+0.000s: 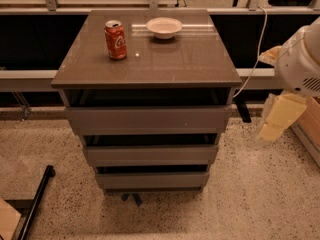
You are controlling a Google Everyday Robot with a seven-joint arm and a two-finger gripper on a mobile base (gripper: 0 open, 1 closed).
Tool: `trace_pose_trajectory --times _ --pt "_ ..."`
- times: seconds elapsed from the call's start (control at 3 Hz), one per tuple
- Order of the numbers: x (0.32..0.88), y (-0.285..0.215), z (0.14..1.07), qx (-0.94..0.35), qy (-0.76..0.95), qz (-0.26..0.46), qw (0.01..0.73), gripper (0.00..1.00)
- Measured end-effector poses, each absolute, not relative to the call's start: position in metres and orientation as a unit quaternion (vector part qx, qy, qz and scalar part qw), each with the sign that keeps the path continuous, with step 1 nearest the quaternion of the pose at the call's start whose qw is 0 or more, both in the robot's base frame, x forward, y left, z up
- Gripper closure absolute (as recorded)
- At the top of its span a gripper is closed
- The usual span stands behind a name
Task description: Open middle drawer
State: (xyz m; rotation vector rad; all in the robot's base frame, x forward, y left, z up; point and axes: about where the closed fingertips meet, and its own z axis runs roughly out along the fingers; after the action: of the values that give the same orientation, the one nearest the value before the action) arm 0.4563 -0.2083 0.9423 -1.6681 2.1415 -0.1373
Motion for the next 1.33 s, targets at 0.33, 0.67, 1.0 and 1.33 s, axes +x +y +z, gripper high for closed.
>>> trace_pose_trajectory --times 0.33,0.67,1.0,1.33 --pt "0.46 -0.2 0.889 -0.601 0.769 -0.048 0.212 0.0" --pt "0.48 -0.2 0.835 -0.592 0.773 -0.05 0.225 0.0" --pt "0.488 -0.198 0.837 -0.588 0.77 -0.059 0.241 0.0" --pt "0.488 -0.198 0.837 -0.588 0.77 -0.059 0.241 0.0"
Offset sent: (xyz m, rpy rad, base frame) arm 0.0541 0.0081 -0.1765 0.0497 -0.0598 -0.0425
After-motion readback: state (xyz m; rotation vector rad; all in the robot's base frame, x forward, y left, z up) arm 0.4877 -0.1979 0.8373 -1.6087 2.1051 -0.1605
